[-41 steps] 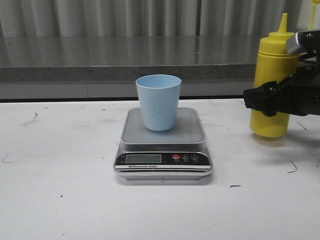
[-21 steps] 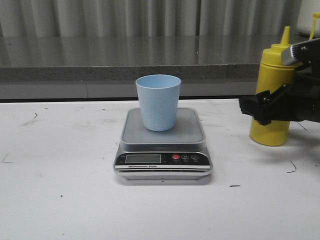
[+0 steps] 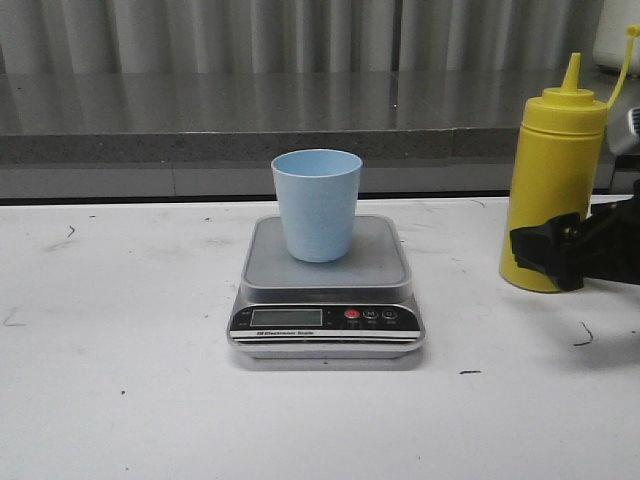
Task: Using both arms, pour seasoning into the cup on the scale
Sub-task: 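Open the right gripper and withdraw it from the bottle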
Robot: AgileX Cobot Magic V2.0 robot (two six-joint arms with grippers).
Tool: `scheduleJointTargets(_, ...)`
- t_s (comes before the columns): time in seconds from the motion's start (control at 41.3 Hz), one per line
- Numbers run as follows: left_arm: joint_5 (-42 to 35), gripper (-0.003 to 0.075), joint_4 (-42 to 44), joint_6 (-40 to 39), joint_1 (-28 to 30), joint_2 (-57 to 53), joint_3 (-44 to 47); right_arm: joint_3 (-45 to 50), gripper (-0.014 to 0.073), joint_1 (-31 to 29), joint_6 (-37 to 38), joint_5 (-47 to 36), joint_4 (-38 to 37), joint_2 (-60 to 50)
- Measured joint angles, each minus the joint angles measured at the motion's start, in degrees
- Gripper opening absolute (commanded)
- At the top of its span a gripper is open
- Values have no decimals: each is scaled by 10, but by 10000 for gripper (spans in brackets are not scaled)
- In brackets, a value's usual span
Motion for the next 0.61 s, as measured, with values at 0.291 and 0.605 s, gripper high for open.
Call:
scheduleJointTargets(0.291, 0, 355, 0, 0, 0, 0, 0, 42, 654, 10, 105, 230, 15, -207)
scheduleJointTargets(0.605, 0, 355, 0, 0, 0, 0, 0, 9, 654, 99, 182, 645, 12, -459)
